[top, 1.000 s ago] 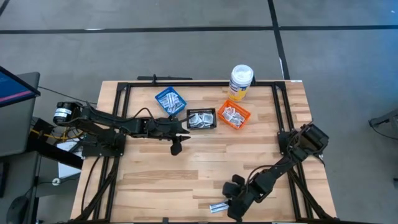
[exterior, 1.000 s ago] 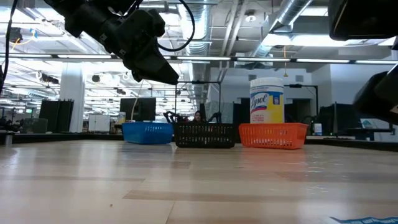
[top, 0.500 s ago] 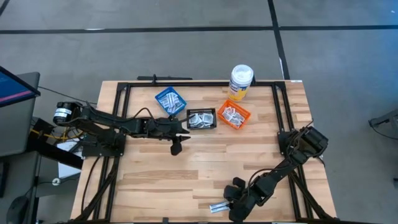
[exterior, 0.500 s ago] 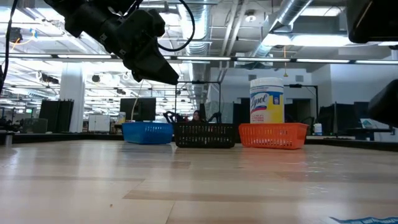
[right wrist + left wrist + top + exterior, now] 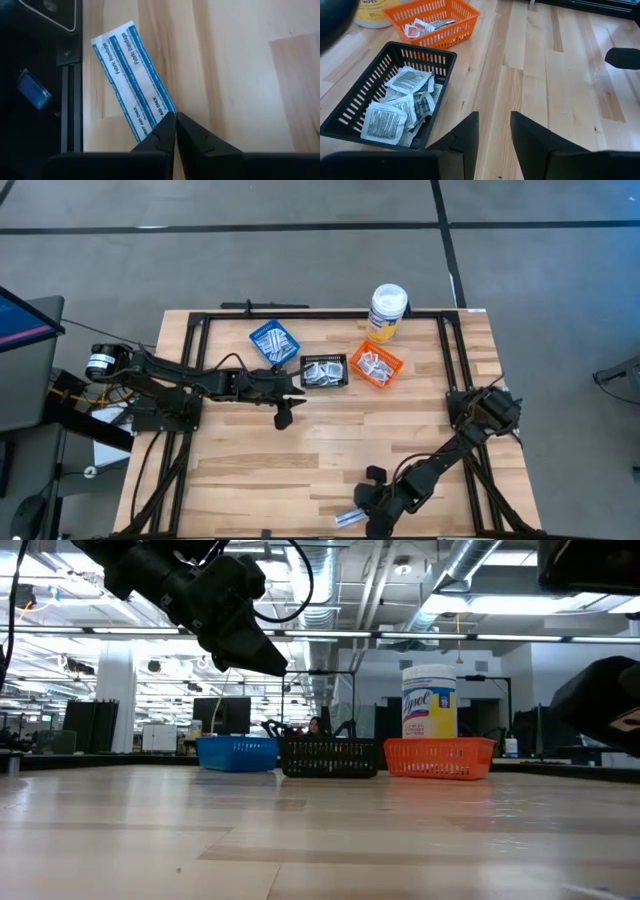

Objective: Pick & Place First Aid Supplies
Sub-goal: Put the bandage into the blue container

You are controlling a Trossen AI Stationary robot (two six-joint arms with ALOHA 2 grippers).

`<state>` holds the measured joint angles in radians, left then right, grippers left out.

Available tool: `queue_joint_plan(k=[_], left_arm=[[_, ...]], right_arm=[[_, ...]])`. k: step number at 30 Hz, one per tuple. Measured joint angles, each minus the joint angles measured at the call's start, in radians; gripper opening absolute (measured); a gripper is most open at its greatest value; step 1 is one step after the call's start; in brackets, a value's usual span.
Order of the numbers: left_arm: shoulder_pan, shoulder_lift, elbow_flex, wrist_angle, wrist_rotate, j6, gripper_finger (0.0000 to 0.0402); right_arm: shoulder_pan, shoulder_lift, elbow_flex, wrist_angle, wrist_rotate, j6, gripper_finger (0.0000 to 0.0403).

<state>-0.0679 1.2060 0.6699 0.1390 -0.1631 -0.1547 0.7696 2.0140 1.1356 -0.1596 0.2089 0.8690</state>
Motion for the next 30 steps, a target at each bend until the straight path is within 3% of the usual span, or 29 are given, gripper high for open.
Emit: queue_joint_plan(k=[5, 9, 14, 18, 21, 30], left_arm=[[0.0, 0.0, 0.0, 0.0, 0.0, 0.0, 0.0112], [0.0, 0.0, 0.0, 0.0, 0.0, 0.0, 0.0112], [0.0, 0.0, 0.0, 0.001, 0.062, 0.0, 0.0112], [0.0, 0.0, 0.0, 0.005, 0.126, 0.0, 0.0112], [0.0, 0.001, 0.0, 0.005, 0.13, 0.021, 0.0112], [0.0, 0.149, 0.0, 0.104, 0.211, 0.045, 0.0142]], right_arm=[[-0.007, -0.004, 0.07, -0.097, 0.007, -0.101, 0.0002], [-0.025, -0.005, 0.157, -0.291, 0.095, -0.184, 0.0002], [-0.078, -0.008, 0.214, -0.477, 0.319, -0.199, 0.0002], [-0.134, -0.008, 0.215, -0.519, 0.535, -0.22, 0.0001], [-0.188, -0.009, 0.216, -0.493, 0.634, -0.28, 0.0001], [-0.3, -0.01, 0.216, -0.394, 0.63, -0.404, 0.0001]])
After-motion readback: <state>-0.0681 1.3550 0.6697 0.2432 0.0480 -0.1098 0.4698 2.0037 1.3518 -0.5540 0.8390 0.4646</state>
